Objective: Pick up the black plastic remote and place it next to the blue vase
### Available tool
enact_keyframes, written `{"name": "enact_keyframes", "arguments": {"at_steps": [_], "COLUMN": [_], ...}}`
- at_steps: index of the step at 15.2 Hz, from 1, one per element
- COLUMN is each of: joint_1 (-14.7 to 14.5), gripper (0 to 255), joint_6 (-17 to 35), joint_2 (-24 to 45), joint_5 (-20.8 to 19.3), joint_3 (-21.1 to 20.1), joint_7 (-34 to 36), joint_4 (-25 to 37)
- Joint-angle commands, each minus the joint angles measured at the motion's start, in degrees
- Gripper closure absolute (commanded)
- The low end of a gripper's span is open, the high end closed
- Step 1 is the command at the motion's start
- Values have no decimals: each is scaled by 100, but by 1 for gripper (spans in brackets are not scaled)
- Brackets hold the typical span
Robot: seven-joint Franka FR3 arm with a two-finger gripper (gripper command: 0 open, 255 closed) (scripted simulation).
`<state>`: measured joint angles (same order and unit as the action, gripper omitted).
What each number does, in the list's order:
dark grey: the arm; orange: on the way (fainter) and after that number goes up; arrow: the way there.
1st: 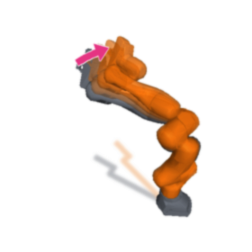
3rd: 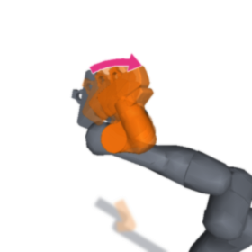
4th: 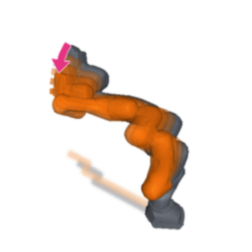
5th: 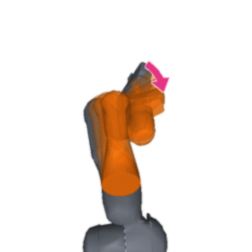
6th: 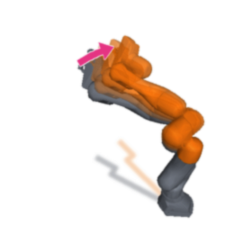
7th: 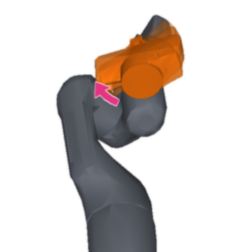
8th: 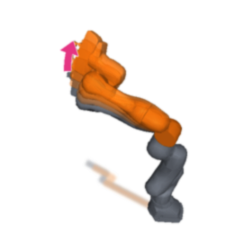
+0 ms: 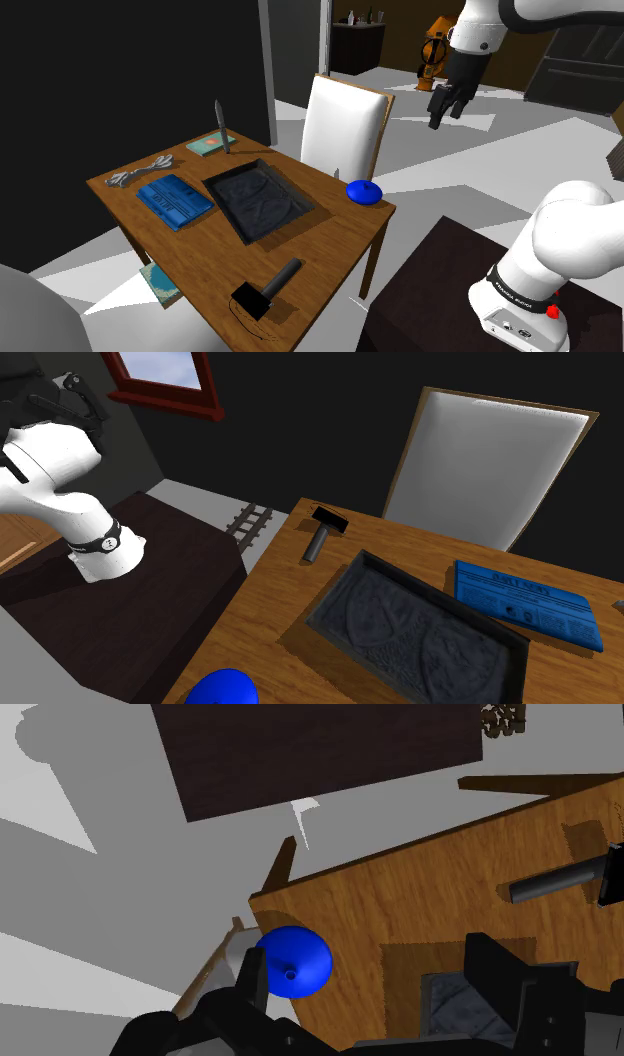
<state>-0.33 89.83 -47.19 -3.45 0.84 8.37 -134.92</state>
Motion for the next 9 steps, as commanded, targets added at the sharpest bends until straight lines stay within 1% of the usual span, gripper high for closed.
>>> {"name": "enact_keyframes", "arguments": {"at_steps": [1, 5, 9], "joint_1": [0, 43, 53], "gripper": [0, 0, 0], "joint_6": [0, 342, 743], "joint_2": [0, -162, -141], "joint_5": [0, 374, 797], "joint_3": [0, -538, -1120], "joint_7": [0, 981, 1962], "joint_4": [0, -574, -1002]}}
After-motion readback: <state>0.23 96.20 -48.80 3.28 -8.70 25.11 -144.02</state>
